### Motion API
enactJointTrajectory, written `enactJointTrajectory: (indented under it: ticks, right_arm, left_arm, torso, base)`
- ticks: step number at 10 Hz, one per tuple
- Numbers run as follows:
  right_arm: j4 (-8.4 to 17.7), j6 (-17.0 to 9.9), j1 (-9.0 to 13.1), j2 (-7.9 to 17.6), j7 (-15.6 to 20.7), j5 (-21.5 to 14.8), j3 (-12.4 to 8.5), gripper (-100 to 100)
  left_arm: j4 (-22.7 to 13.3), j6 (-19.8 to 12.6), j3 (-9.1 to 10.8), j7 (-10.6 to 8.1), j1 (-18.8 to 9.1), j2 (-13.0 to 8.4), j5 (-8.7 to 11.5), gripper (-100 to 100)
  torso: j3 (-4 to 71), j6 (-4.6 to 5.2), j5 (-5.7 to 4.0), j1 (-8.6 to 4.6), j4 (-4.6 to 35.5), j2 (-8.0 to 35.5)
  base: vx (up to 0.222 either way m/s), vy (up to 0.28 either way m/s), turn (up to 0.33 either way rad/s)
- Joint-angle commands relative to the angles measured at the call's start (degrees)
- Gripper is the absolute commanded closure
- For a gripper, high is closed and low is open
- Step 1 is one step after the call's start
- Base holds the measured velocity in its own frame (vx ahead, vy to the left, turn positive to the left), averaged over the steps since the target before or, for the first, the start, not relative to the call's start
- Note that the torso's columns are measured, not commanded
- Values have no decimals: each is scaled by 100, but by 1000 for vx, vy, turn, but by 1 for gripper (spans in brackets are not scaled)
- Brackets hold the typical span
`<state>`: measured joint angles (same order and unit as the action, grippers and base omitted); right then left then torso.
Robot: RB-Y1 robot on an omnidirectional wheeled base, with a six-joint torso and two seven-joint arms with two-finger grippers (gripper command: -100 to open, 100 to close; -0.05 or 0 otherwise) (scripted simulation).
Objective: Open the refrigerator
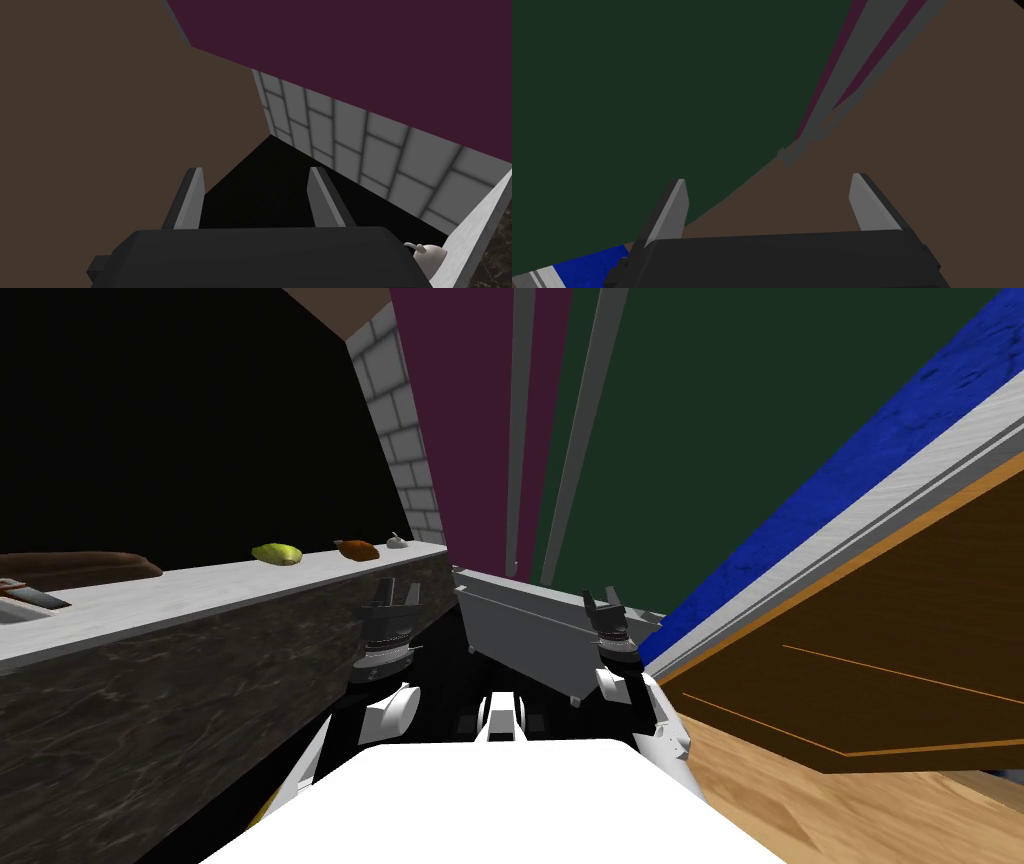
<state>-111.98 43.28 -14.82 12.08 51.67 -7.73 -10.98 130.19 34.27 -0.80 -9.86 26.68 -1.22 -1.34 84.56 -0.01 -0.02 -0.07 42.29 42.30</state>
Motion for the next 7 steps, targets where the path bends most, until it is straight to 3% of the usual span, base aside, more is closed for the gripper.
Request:
enactJointTrajectory:
  ticks: [1,7]
  right_arm:
    - [140,159,104,6,437,-77,-74,-100]
    - [417,480,292,7,1306,-233,-219,-100]
  left_arm:
    - [0,0,0,0,1,0,0,0]
    - [0,0,0,0,1,0,0,0]
  torso:
    - [0,3,1,6,0,-1]
    - [-1,4,0,4,1,1]
  base:
    - [31,57,-73]
    - [28,48,-54]
